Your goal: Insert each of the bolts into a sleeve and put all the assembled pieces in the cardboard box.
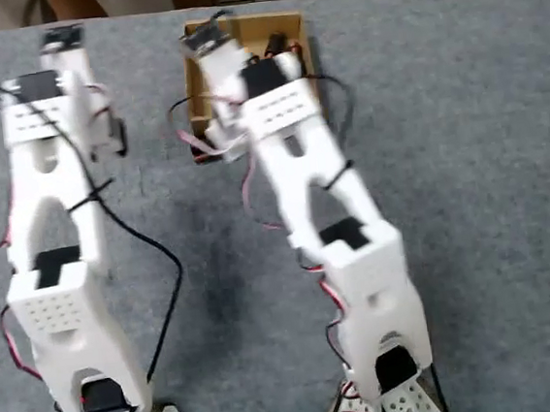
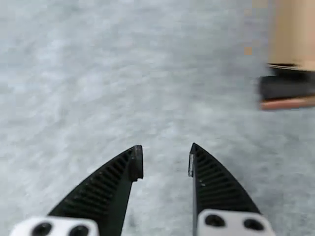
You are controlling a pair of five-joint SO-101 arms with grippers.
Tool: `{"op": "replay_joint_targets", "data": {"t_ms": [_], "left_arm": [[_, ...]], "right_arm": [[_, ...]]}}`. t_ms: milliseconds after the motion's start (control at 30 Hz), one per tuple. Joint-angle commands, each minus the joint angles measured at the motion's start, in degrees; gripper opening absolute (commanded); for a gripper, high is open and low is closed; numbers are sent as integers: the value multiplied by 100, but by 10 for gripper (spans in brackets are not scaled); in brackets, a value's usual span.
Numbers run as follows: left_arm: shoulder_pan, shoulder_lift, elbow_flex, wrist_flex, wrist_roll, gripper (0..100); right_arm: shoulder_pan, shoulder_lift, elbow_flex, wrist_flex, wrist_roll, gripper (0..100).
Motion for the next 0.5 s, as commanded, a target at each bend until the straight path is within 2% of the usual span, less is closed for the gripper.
{"op": "replay_joint_targets", "data": {"t_ms": [0,167,467], "left_arm": [[-651,-119,-290,229,-35,157],[-1248,-215,-237,668,-44,156],[-1785,-224,-237,835,-53,156]], "right_arm": [[-435,593,-831,-105,-633,270],[-567,1560,-2079,-18,-1240,267],[-576,2642,-3846,-70,-1521,268]]}}
